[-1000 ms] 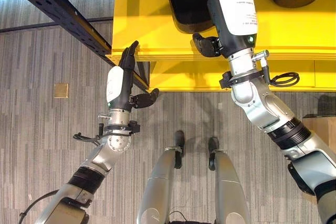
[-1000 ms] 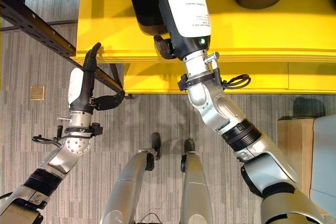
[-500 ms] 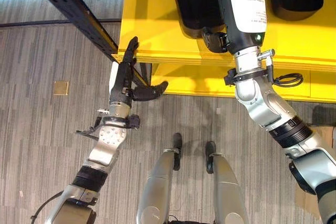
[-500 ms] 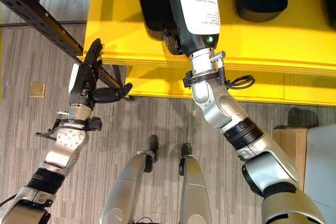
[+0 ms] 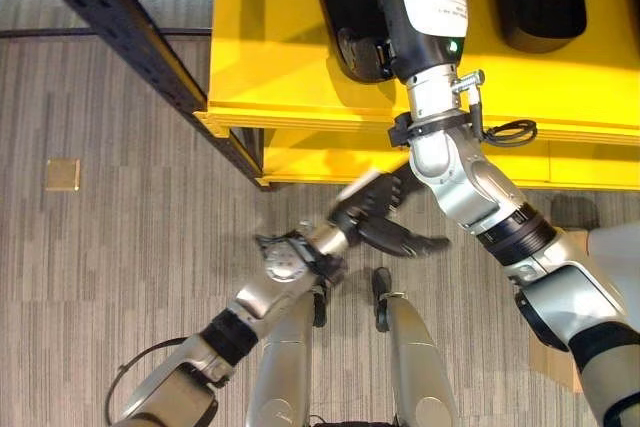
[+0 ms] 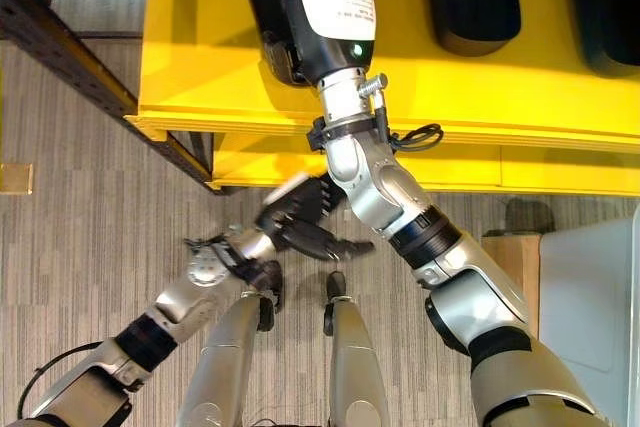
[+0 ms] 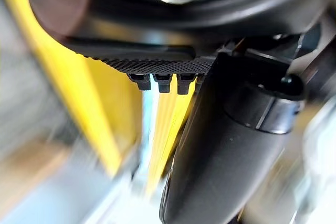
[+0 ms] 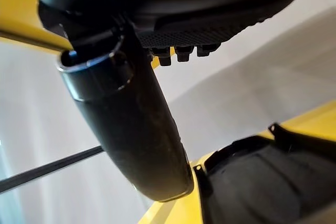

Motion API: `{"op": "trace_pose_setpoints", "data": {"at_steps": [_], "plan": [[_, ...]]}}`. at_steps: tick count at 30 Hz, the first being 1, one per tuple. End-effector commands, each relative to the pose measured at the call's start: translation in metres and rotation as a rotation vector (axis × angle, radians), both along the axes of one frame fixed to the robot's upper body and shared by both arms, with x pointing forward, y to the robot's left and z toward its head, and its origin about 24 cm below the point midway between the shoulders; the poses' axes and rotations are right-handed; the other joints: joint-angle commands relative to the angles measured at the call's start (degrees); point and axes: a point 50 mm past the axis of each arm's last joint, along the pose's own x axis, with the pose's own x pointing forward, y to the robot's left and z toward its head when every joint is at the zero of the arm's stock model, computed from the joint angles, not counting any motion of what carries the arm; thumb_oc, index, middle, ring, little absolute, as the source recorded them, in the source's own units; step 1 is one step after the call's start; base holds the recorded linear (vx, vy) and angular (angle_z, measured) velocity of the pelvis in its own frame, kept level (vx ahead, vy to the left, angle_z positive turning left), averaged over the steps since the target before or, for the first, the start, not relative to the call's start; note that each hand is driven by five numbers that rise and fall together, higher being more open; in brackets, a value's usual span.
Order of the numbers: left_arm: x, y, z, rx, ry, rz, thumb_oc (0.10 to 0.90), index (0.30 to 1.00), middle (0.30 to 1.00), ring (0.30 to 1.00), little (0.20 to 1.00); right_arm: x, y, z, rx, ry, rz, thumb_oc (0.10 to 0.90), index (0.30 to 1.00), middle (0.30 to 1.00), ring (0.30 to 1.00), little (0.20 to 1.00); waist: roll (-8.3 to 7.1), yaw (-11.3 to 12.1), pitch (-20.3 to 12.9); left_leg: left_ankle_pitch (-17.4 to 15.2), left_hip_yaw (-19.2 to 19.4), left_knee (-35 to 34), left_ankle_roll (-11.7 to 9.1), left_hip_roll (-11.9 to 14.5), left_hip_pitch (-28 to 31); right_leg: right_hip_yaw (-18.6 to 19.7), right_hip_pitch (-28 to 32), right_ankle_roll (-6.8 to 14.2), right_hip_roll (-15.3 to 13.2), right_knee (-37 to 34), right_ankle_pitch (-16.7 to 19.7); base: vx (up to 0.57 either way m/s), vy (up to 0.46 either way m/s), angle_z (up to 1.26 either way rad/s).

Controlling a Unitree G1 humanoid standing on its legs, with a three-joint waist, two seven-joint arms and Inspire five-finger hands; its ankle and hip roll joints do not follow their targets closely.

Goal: Move parts from the plastic box to the shelf.

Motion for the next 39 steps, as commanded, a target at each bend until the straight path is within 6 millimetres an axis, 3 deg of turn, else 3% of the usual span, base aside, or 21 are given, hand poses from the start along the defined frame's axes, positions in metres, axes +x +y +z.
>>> {"op": "trace_pose_setpoints", "data": {"at_steps": [1, 6, 14, 19, 23, 32, 33, 36, 38, 39], "plan": [[-0.024, -0.044, 0.053, -0.176, -0.128, -0.26, 0.9, 1.0, 1.0, 1.0, 1.0, -0.034, 0.02, 0.073, -0.004, -0.291, 0.082, 0.9, 1.0, 1.0, 1.0, 1.0, 2.17, -0.93, -2.17, -8.39, -3.32, 0.36, -2.57, 2.18, 4.49, -2.43, 2.65, -1.58, 1.35, -2.55, -0.26, -0.01, 0.141, -0.21], [-0.024, -0.072, 0.053, -0.191, -0.028, -0.294, 0.9, 1.0, 1.0, 1.0, 1.0, -0.033, 0.034, 0.075, -0.039, -0.288, 0.115, 0.9, 1.0, 1.0, 1.0, 1.0, 2.71, -2.96, -2.26, -8.11, -2.17, -0.01, -2.41, 2.39, 4.87, -1.08, 2.35, -1.63, 1.58, -3.05, 0.51, 0.0, 0.112, -0.11], [-0.028, -0.086, 0.079, -0.291, -0.032, -0.359, 0.9, 1.0, 1.0, 1.0, 1.0, -0.046, 0.05, 0.081, -0.074, -0.337, 0.252, 0.9, 1.0, 1.0, 1.0, 1.0, 3.24, -4.63, -1.78, -7.11, -0.83, -1.13, -2.74, 2.47, 5.09, -0.26, 2.12, -1.57, 1.45, -5.08, 2.13, -0.03, 0.066, -0.11], [-0.032, -0.093, 0.088, -0.369, 0.045, -0.377, 0.9, 1.0, 1.0, 1.0, 1.0, -0.085, 0.072, 0.076, -0.154, -0.429, 0.451, 0.9, 1.0, 1.0, 1.0, 1.0, 3.75, -5.94, -1.49, -6.48, 0.28, -2.06, -2.75, 2.5, 5.87, 0.47, 2.06, -1.57, 1.38, -5.55, 2.44, -0.01, 0.067, -0.12], [-0.032, -0.093, 0.086, -0.409, 0.098, -0.377, 0.9, 1.0, 1.0, 1.0, 1.0, -0.1, 0.076, 0.073, -0.192, -0.431, 0.508, 0.9, 1.0, 1.0, 1.0, 1.0, 4.02, -6.28, -1.25, -6.56, 0.51, -1.86, -2.93, 2.67, 6.14, 0.58, 2.11, -1.56, 1.12, -5.24, 2.21, 0.0, 0.022, -0.02], [-0.03, -0.083, 0.08, -0.434, 0.141, -0.4, 0.9, 1.0, 1.0, 1.0, 1.0, -0.092, 0.078, 0.062, -0.258, -0.378, 0.458, 0.9, 1.0, 1.0, 1.0, 1.0, 4.68, -5.55, -0.67, -8.17, 0.02, -1.01, -3.0, 2.61, 6.84, -0.11, 2.84, -1.71, 0.63, -4.19, 0.25, 0.02, -0.001, 0.02], [-0.029, -0.083, 0.08, -0.432, 0.142, -0.4, 0.9, 1.0, 1.0, 1.0, 1.0, -0.092, 0.079, 0.062, -0.261, -0.379, 0.458, 0.9, 1.0, 1.0, 1.0, 1.0, 4.57, -5.54, -0.63, -6.65, 0.5, -1.32, -2.69, 2.73, 6.13, -0.27, 2.15, -2.01, 0.6, -4.59, 1.67, -0.06, -0.012, 0.0], [-0.029, -0.081, 0.078, -0.441, 0.148, -0.398, 0.9, 1.0, 1.0, 1.0, 1.0, -0.09, 0.078, 0.06, -0.28, -0.362, 0.445, 0.9, 1.0, 1.0, 1.0, 1.0, 4.82, -5.47, -0.66, -7.93, -0.07, -1.04, -3.0, 2.58, 6.49, -0.34, 2.47, -1.88, 0.58, -3.93, 0.17, 0.01, 0.001, -0.01], [-0.028, -0.078, 0.077, -0.447, 0.146, -0.401, 0.9, 1.0, 1.0, 1.0, 1.0, -0.089, 0.077, 0.059, -0.285, -0.356, 0.442, 0.9, 1.0, 1.0, 1.0, 1.0, 4.84, -5.47, -0.63, -6.38, 0.43, -1.41, -2.7, 2.66, 5.56, -0.57, 1.58, -2.23, 0.53, -4.25, 1.46, 0.0, 0.0, 0.0], [-0.029, -0.078, 0.077, -0.446, 0.15, -0.401, 0.9, 1.0, 1.0, 1.0, 1.0, -0.089, 0.076, 0.058, -0.285, -0.354, 0.439, 0.9, 1.0, 1.0, 1.0, 1.0, 4.97, -5.41, -0.65, -7.79, -0.11, -1.12, -3.01, 2.51, 6.2, -0.42, 2.22, -1.99, 0.57, -3.79, 0.06, 0.0, 0.0, 0.0]]}}
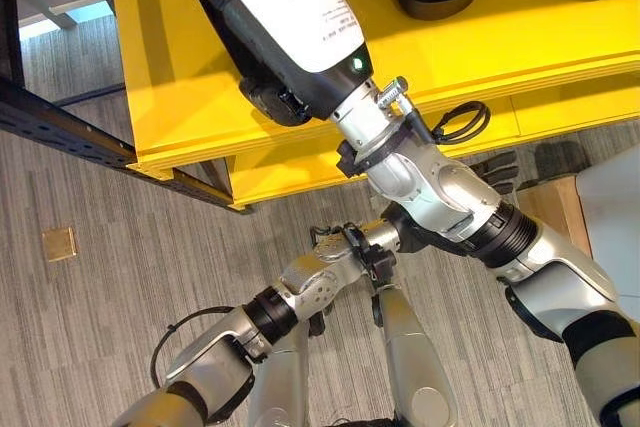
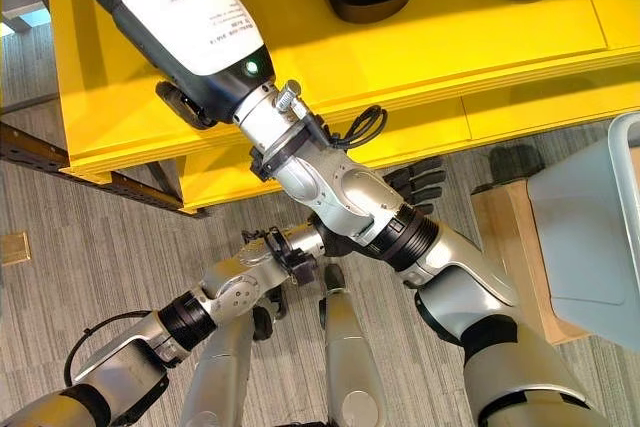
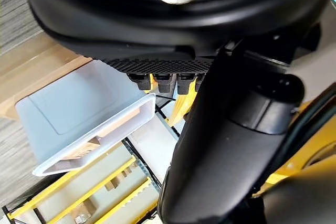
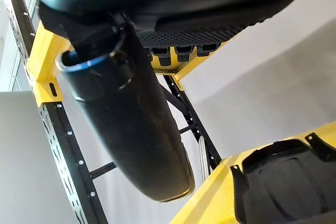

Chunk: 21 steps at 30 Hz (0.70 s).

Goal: Move parts from the plastic box to the shelf.

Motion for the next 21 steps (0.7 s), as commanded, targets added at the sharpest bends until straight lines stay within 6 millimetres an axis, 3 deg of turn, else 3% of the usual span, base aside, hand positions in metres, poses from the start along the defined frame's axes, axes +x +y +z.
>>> {"op": "trace_pose_setpoints", "data": {"at_steps": [1, 2, 3, 4, 5, 6, 8, 12, 13, 14, 16, 17, 21], "plan": [[-0.033, -0.035, 0.059, -0.323, -0.116, -0.216, 0.9, 1.0, 1.0, 1.0, 1.0, -0.045, 0.01, 0.061, 0.109, -0.262, 0.157, 0.9, 1.0, 1.0, 1.0, 1.0, 2.41, 0.73, -0.72, -7.2, -3.46, 1.84, -1.39, 1.34, 2.42, -4.54, 2.5, -2.92, -0.87, -4.19, 0.5, 0.1, 0.005, 0.0], [-0.033, -0.035, 0.059, -0.325, -0.113, -0.217, 0.9, 1.0, 1.0, 1.0, 1.0, -0.044, 0.01, 0.06, 0.111, -0.26, 0.153, 0.9, 1.0, 1.0, 1.0, 1.0, 2.51, 0.76, -0.75, -8.63, -3.99, 2.14, -1.72, 1.22, 3.11, -4.41, 3.19, -2.64, -0.85, -3.75, -0.89, -0.05, -0.029, -0.02], [-0.034, -0.034, 0.059, -0.332, -0.111, -0.217, 0.9, 1.0, 1.0, 1.0, 1.0, -0.043, 0.009, 0.06, 0.118, -0.257, 0.145, 0.9, 1.0, 1.0, 1.0, 1.0, 2.47, 0.71, -0.72, -7.17, -3.5, 1.83, -1.51, 1.39, 2.39, -4.58, 2.47, -2.92, -0.86, -4.09, 0.4, 0.1, 0.005, 0.0], [-0.033, -0.033, 0.059, -0.336, -0.11, -0.217, 0.9, 1.0, 1.0, 1.0, 1.0, -0.042, 0.007, 0.059, 0.12, -0.254, 0.138, 0.9, 1.0, 1.0, 1.0, 1.0, 2.58, 0.68, -0.74, -8.55, -4.0, 2.05, -1.89, 1.32, 3.02, -4.46, 3.1, -2.66, -0.84, -3.71, -1.01, -0.06, -0.022, 0.01], [-0.033, -0.033, 0.059, -0.335, -0.111, -0.217, 0.9, 1.0, 1.0, 1.0, 1.0, -0.042, 0.007, 0.059, 0.121, -0.254, 0.137, 0.9, 1.0, 1.0, 1.0, 1.0, 2.49, 0.63, -0.72, -7.11, -3.48, 1.79, -1.58, 1.49, 2.25, -4.62, 2.32, -2.95, -0.87, -4.05, 0.34, 0.09, 0.009, 0.0], [-0.033, -0.032, 0.059, -0.335, -0.103, -0.217, 0.9, 1.0, 1.0, 1.0, 1.0, -0.04, 0.004, 0.058, 0.124, -0.245, 0.116, 0.9, 1.0, 1.0, 1.0, 1.0, 2.61, 0.58, -0.73, -8.55, -4.01, 2.19, -1.93, 1.42, 2.79, -4.54, 2.85, -2.74, -0.87, -3.4, -1.18, -0.07, -0.018, 0.0], [-0.033, -0.031, 0.058, -0.337, -0.099, -0.215, 0.9, 1.0, 1.0, 1.0, 1.0, -0.039, 0.003, 0.057, 0.124, -0.25, 0.109, 0.9, 1.0, 1.0, 1.0, 1.0, 2.54, 0.48, -0.72, -7.12, -3.45, 1.9, -1.61, 1.62, 2.03, -4.68, 2.06, -3.03, -0.92, -3.65, 0.12, -0.03, -0.009, 0.0], [-0.033, -0.03, 0.055, -0.333, -0.069, -0.203, 0.9, 1.0, 1.0, 1.0, 1.0, -0.036, -0.003, 0.054, 0.124, -0.25, 0.075, 0.9, 1.0, 1.0, 1.0, 1.0, 2.65, 0.22, -0.73, -8.7, -3.9, 2.39, -1.95, 1.63, 2.6, -4.47, 2.62, -2.85, -0.94, -2.97, -1.54, 0.05, 0.004, -0.01], [-0.032, -0.03, 0.055, -0.327, -0.065, -0.198, 0.9, 1.0, 1.0, 1.0, 1.0, -0.035, -0.003, 0.054, 0.125, -0.251, 0.072, 0.9, 1.0, 1.0, 1.0, 1.0, 2.58, 0.19, -0.72, -7.3, -3.37, 2.15, -1.62, 1.79, 1.81, -4.64, 1.83, -3.13, -0.99, -3.3, -0.21, 0.0, 0.0, 0.0], [-0.031, -0.029, 0.051, -0.322, -0.04, -0.177, 0.9, 1.0, 1.0, 1.0, 1.0, -0.033, -0.006, 0.053, 0.131, -0.244, 0.064, 0.9, 1.0, 1.0, 1.0, 1.0, 2.64, 0.21, -0.73, -8.73, -3.87, 2.48, -1.95, 1.75, 2.61, -4.51, 2.7, -2.86, -1.07, -2.97, -1.58, 0.0, 0.0, 0.0], [-0.028, -0.026, 0.046, -0.319, 0.006, -0.143, 0.9, 1.0, 1.0, 1.0, 1.0, -0.032, -0.009, 0.053, 0.132, -0.247, 0.053, 0.9, 1.0, 1.0, 1.0, 1.0, 2.53, 0.17, -0.72, -7.51, -3.39, 2.51, -1.64, 1.91, 1.72, -4.77, 1.81, -3.19, -1.11, -2.96, -0.53, 0.0, 0.0, 0.0], [-0.027, -0.026, 0.043, -0.307, 0.018, -0.14, 0.9, 1.0, 1.0, 1.0, 1.0, -0.031, -0.01, 0.053, 0.131, -0.245, 0.049, 0.9, 1.0, 1.0, 1.0, 1.0, 2.62, 0.22, -0.72, -8.98, -3.89, 2.85, -1.99, 1.78, 2.47, -4.62, 2.57, -2.92, -1.08, -2.53, -1.97, 0.0, 0.0, 0.0], [-0.021, -0.02, 0.024, -0.265, 0.074, -0.095, 0.9, 1.0, 1.0, 1.0, 1.0, -0.028, -0.014, 0.052, 0.128, -0.241, 0.027, 0.9, 1.0, 1.0, 1.0, 1.0, 2.77, 0.5, -0.72, -9.24, -4.01, 3.29, -1.98, 1.95, 2.32, -4.88, 2.42, -3.09, -1.14, -1.95, -2.46, 0.02, -0.001, 0.0]]}}
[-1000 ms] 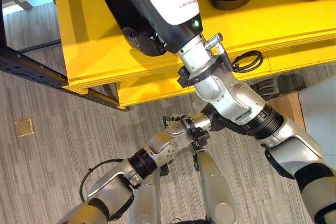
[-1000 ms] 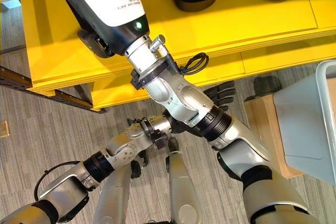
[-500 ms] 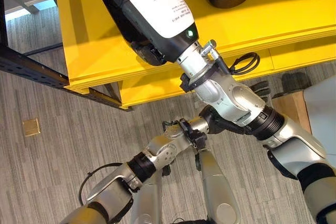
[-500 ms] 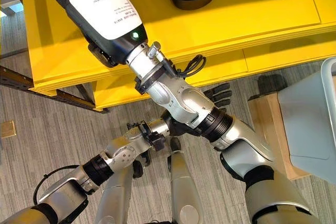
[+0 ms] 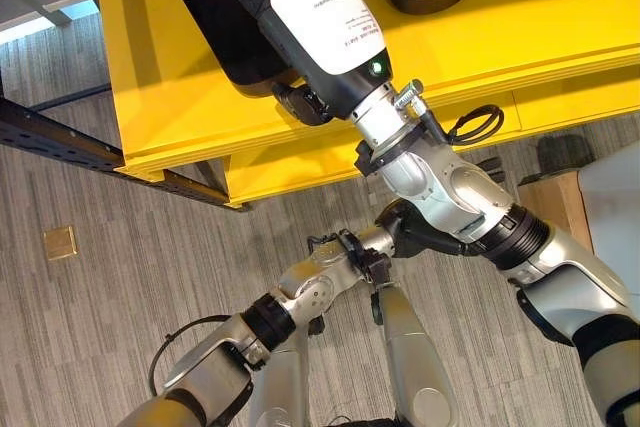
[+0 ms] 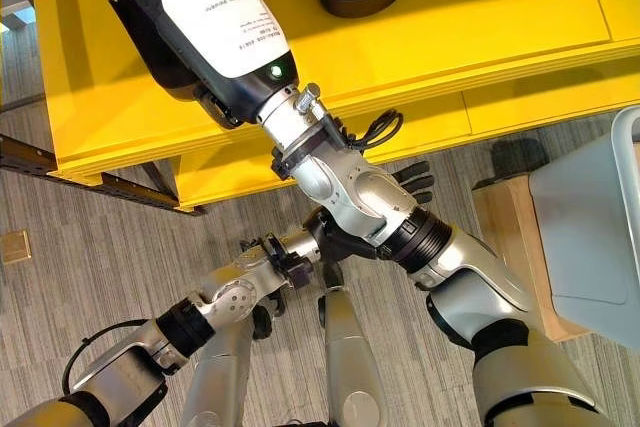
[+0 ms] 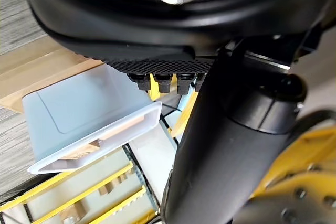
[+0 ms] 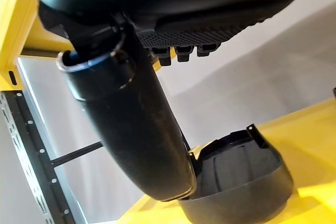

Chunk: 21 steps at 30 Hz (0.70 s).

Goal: Move parts from the plastic box to the shelf.

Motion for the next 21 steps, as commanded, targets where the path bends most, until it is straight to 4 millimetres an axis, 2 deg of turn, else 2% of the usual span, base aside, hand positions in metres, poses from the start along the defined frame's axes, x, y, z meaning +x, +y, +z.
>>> {"op": "trace_pose_setpoints", "data": {"at_steps": [1, 4, 12, 21], "plan": [[-0.02, -0.03, 0.036, -0.236, -0.049, -0.126, 0.9, 1.0, 1.0, 1.0, 1.0, -0.041, 0.007, 0.058, 0.138, -0.269, 0.142, 0.9, 1.0, 1.0, 1.0, 1.0, 2.35, 0.51, -0.8, -9.36, -3.63, 3.85, -1.09, 1.15, 2.26, -4.48, 2.86, -2.37, -2.02, -2.19, -2.41, 0.0, 0.0, 0.0], [-0.019, -0.022, 0.021, -0.224, -0.018, -0.113, 0.9, 1.0, 1.0, 1.0, 1.0, -0.038, 0.002, 0.057, 0.131, -0.269, 0.125, 0.9, 1.0, 1.0, 1.0, 1.0, 2.49, 0.92, -0.8, -9.42, -3.97, 4.06, -1.12, 1.08, 2.12, -4.75, 2.85, -2.46, -2.21, -1.9, -2.69, 0.0, 0.0, 0.0], [-0.02, -0.009, 0.006, -0.227, 0.015, -0.134, 0.9, 1.0, 1.0, 1.0, 1.0, -0.024, -0.003, 0.054, 0.109, -0.218, 0.059, 0.9, 1.0, 1.0, 1.0, 1.0, 2.73, 2.43, -0.8, -9.54, -4.73, 4.78, -0.94, 0.93, 1.14, -5.59, 2.21, -2.76, -2.55, -0.39, -3.55, 0.01, -0.015, 0.03], [-0.023, -0.007, 0.003, -0.222, 0.026, -0.148, 0.9, 1.0, 1.0, 1.0, 1.0, -0.019, -0.003, 0.051, 0.102, -0.173, 0.036, 0.9, 1.0, 1.0, 1.0, 1.0, 2.77, 3.11, -0.8, -9.52, -5.11, 5.13, -0.84, 0.75, 0.08, -5.94, 1.37, -2.87, -2.55, 0.21, -3.75, 0.01, -0.007, 0.05]]}}
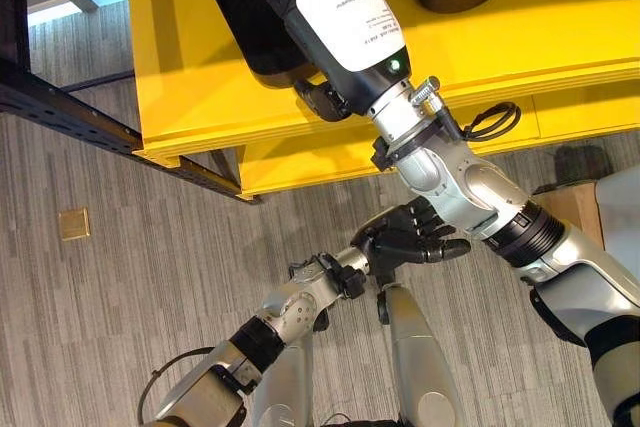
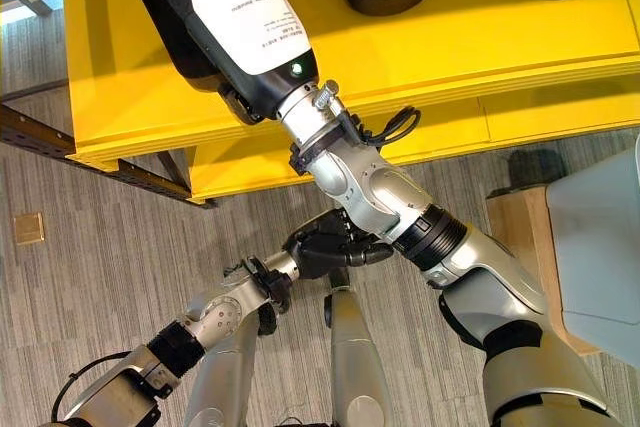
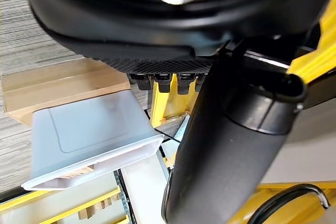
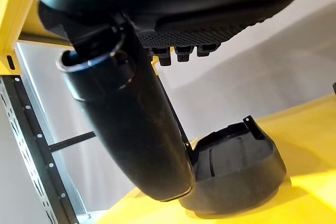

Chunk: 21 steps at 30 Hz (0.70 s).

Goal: Move parts from the plastic box to the shelf.

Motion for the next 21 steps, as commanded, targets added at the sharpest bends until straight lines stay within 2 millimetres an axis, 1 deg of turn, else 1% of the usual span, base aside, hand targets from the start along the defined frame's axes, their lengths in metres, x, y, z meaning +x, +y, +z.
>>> {"op": "trace_pose_setpoints", "data": {"at_steps": [1, 7, 11, 13, 15, 17, 18, 21], "plan": [[-0.021, -0.032, 0.041, -0.222, -0.108, -0.173, 0.9, 1.0, 1.0, 1.0, 1.0, -0.026, 0.011, 0.051, 0.103, -0.177, 0.106, 0.9, 1.0, 1.0, 1.0, 1.0, 1.58, 0.89, -0.8, -9.94, -3.64, 4.13, -0.58, 0.8, 2.07, -4.23, 2.87, -2.0, -2.27, -1.19, -3.2, 0.0, 0.0, 0.0], [-0.02, -0.031, 0.041, -0.229, -0.095, -0.17, 0.9, 1.0, 1.0, 1.0, 1.0, -0.017, 0.008, 0.046, 0.118, -0.128, 0.068, 0.9, 1.0, 1.0, 1.0, 1.0, 1.63, 0.9, -0.8, -10.39, -3.75, 5.13, -0.39, 0.62, 1.1, -4.07, 1.99, -2.21, -2.09, -0.34, -3.45, 0.01, -0.002, 0.04], [-0.022, -0.034, 0.038, -0.215, -0.062, -0.199, 0.9, 1.0, 1.0, 1.0, 1.0, -0.013, 0.006, 0.044, 0.121, -0.102, 0.045, 0.9, 1.0, 1.0, 1.0, 1.0, 1.61, 0.88, -0.8, -10.5, -3.86, 5.62, -0.34, 0.56, 0.49, -3.96, 1.44, -2.33, -1.97, 0.04, -3.51, 0.01, -0.002, 0.02], [-0.022, -0.035, 0.036, -0.217, -0.007, -0.197, 0.9, 1.0, 1.0, 1.0, 1.0, -0.011, 0.005, 0.042, 0.121, -0.096, 0.04, 0.9, 1.0, 1.0, 1.0, 1.0, 1.66, 0.84, -0.8, -10.51, -3.87, 5.52, -0.33, 0.52, 0.48, -3.93, 1.38, -2.29, -1.96, 0.05, -3.56, 0.0, 0.0, 0.0], [-0.019, -0.035, 0.026, -0.18, 0.105, -0.13, 0.9, 1.0, 1.0, 1.0, 1.0, -0.011, 0.005, 0.041, 0.12, -0.095, 0.039, 0.9, 1.0, 1.0, 1.0, 1.0, 1.75, 0.81, -0.8, -10.43, -3.85, 5.34, -0.33, 0.39, 0.47, -3.92, 1.29, -2.21, -1.92, -0.05, -3.47, 0.0, 0.0, 0.0], [-0.019, -0.033, 0.02, -0.162, 0.159, -0.105, 0.9, 1.0, 1.0, 1.0, 1.0, -0.01, 0.005, 0.041, 0.121, -0.096, 0.036, 0.9, 1.0, 1.0, 1.0, 1.0, 1.79, 0.89, -0.8, -10.42, -3.88, 5.3, -0.36, 0.3, 0.45, -3.94, 1.34, -2.19, -1.93, -0.16, -3.47, 0.0, 0.0, 0.0], [-0.013, -0.022, -0.011, -0.027, 0.338, 0.04, 0.9, 1.0, 1.0, 1.0, 1.0, -0.009, 0.005, 0.039, 0.123, -0.096, 0.03, 0.9, 1.0, 1.0, 1.0, 1.0, 1.94, 1.2, -0.8, -10.41, -3.94, 5.31, -0.34, 0.2, 0.36, -4.11, 1.3, -2.22, -2.01, 0.02, -3.68, 0.0, 0.0, 0.0], [-0.009, -0.005, -0.041, 0.074, 0.451, 0.17, 0.9, 1.0, 1.0, 1.0, 1.0, -0.008, 0.0, 0.038, 0.129, -0.103, 0.025, 0.9, 1.0, 1.0, 1.0, 1.0, 1.93, 1.62, -0.8, -10.38, -4.1, 5.44, -0.4, 0.11, 0.06, -4.37, 1.23, -2.19, -2.14, -0.01, -3.81, 0.0, -0.015, 0.01]]}}
